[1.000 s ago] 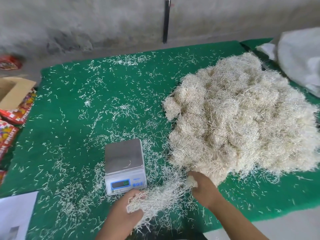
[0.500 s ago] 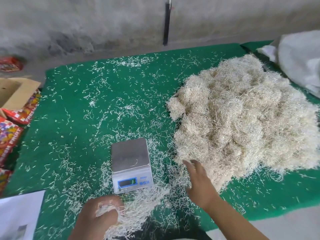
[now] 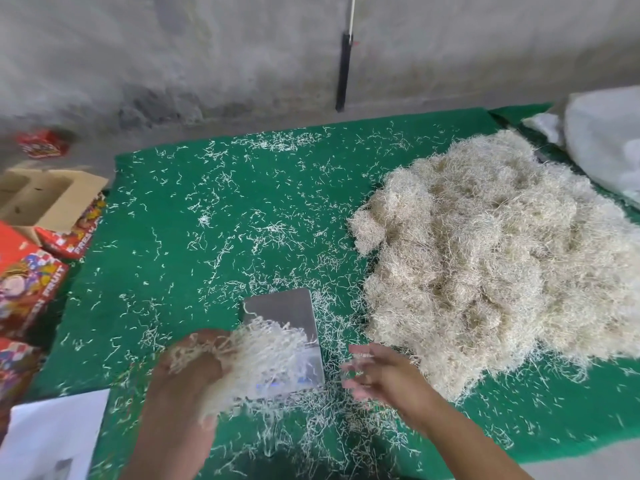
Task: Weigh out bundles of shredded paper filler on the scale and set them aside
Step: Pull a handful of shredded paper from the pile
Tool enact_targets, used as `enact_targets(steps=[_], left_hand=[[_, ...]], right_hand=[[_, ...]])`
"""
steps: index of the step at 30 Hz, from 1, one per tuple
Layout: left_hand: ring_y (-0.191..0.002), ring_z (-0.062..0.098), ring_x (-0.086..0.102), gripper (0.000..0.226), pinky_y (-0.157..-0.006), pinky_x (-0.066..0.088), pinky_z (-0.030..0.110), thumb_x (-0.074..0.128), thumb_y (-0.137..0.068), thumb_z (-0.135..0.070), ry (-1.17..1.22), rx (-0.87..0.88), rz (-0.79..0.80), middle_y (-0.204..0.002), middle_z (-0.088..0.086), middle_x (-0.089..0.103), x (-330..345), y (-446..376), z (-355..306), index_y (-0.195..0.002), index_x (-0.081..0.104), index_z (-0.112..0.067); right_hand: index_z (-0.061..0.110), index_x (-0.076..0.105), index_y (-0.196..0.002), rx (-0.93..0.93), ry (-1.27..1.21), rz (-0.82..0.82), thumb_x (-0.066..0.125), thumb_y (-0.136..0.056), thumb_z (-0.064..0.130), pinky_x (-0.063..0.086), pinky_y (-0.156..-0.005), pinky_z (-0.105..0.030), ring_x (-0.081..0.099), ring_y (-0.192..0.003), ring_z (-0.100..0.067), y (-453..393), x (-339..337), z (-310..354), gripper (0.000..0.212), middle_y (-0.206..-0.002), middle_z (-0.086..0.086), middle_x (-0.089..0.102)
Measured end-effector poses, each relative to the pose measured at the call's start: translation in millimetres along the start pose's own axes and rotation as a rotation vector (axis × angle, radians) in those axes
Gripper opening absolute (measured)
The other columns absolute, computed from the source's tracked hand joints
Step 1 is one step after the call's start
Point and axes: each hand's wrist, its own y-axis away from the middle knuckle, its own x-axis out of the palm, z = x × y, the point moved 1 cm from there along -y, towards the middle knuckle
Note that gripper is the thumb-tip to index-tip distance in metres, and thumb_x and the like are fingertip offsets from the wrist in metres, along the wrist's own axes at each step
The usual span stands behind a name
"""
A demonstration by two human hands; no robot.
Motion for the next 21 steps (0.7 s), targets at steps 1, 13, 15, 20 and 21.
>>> enact_targets(steps=[1, 13, 15, 20, 21], left_hand=[[-0.119, 0.031, 0.065, 0.064, -0.108, 0.046, 0.056, 0.075, -0.056, 0.02, 0.018, -0.067, 0.127, -0.123, 0.002, 0.071, 4.9, 4.1, 12.2, -0.096, 0.064, -0.03], [-0.132, 0.0, 0.032, 0.075, -0.102, 0.028, 0.038, 0.085, -0.075, -0.048, -0.534, -0.142, 0.478, -0.111, -0.053, 0.025, 68.0, 23.7, 76.1, -0.104, 0.033, -0.093], [-0.128, -0.001, 0.041, 0.07, -0.104, 0.029, 0.032, 0.086, -0.078, -0.034, -0.528, -0.147, 0.446, -0.113, -0.05, 0.033, 66.3, 25.7, 79.5, -0.102, 0.043, -0.085], [-0.098, 0.003, 0.065, 0.053, -0.088, 0.05, 0.034, 0.073, -0.076, -0.008, -0.283, -0.259, 0.226, -0.106, -0.019, 0.066, 61.8, 19.3, 81.8, -0.109, 0.056, -0.046], [-0.099, 0.008, 0.064, 0.052, -0.089, 0.049, 0.04, 0.07, -0.068, -0.012, -0.211, -0.307, 0.198, -0.107, -0.013, 0.066, 62.6, 18.0, 79.6, -0.111, 0.057, -0.038]], right_hand=[[0.014, 0.055, -0.143, -0.036, -0.105, 0.07, 0.068, -0.086, 0.002, 0.06, -0.095, -0.033, 0.074, -0.114, -0.03, 8.3, 9.0, 12.9, 0.059, -0.124, -0.007, 0.076], [0.052, 0.075, -0.11, -0.257, -0.014, -0.079, 0.06, -0.081, 0.086, 0.052, -0.099, -0.029, 0.07, -0.108, -0.001, 64.2, 62.3, 54.6, 0.047, -0.108, 0.022, 0.076], [0.041, 0.078, -0.102, -0.26, 0.04, -0.143, 0.054, -0.087, 0.086, 0.056, -0.083, -0.022, 0.074, -0.094, -0.017, 65.8, 50.9, 51.8, 0.053, -0.096, 0.005, 0.077], [0.028, 0.077, -0.114, -0.279, -0.042, -0.266, 0.05, -0.101, 0.064, 0.06, -0.096, -0.046, 0.075, -0.105, -0.027, 60.4, 34.5, 44.1, 0.048, -0.11, -0.002, 0.079], [0.029, 0.072, -0.125, -0.267, -0.078, -0.242, 0.049, -0.1, 0.067, 0.06, -0.097, -0.044, 0.074, -0.111, -0.022, 58.4, 35.3, 42.7, 0.051, -0.12, 0.003, 0.077]])
